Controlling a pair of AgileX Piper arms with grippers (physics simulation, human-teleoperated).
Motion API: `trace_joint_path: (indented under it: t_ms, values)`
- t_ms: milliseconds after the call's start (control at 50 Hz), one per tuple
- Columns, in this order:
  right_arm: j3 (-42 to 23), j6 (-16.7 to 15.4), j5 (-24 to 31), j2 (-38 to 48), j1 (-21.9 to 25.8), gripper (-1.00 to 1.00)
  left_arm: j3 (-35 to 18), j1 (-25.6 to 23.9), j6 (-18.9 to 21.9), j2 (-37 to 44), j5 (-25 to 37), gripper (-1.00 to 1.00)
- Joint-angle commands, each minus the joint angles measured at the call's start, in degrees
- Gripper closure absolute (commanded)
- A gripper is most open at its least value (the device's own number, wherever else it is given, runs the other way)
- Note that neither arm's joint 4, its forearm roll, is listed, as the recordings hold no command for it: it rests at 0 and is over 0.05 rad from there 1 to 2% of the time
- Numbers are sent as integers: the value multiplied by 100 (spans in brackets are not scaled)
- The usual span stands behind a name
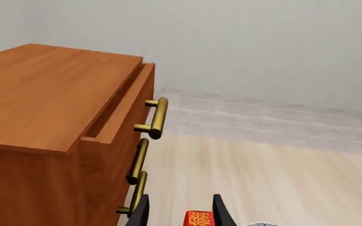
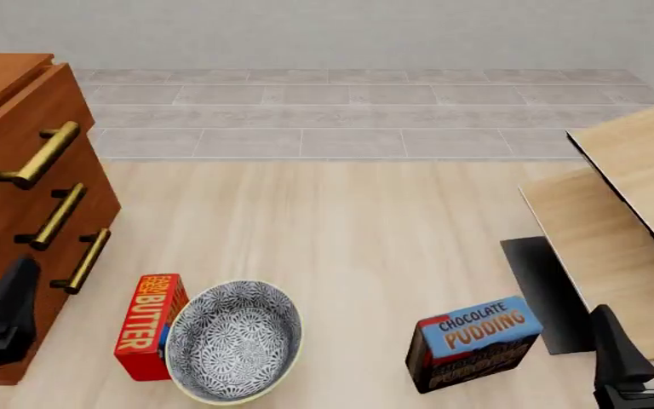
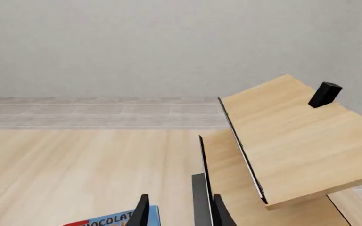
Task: Close the top drawer of the cabinet and put the bowl on top of it.
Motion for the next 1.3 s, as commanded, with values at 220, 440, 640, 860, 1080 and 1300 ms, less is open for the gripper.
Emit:
trace_joint_path:
  t_ms: [220,440,640,860,1080,1300]
  values:
    - [5,-1,5,-12,1,-100,-1201,176,-78,1610,-153,-100]
    - [5,-1,5,-12,1,-100,-1378,103,312,1924,-326,-100]
    - [5,0,5,-12,1,-100,-1277,305,488,2145,-612,-100]
    - [5,0,5,-13,0,-100,-1261,339,446,2318,-778,-100]
    - [5,0,5,-11,0,-100,-1024,208,438,2557,-1134,-100]
    - [5,1,5,-12,0,-100,-909,221,445,2724,-1399,-100]
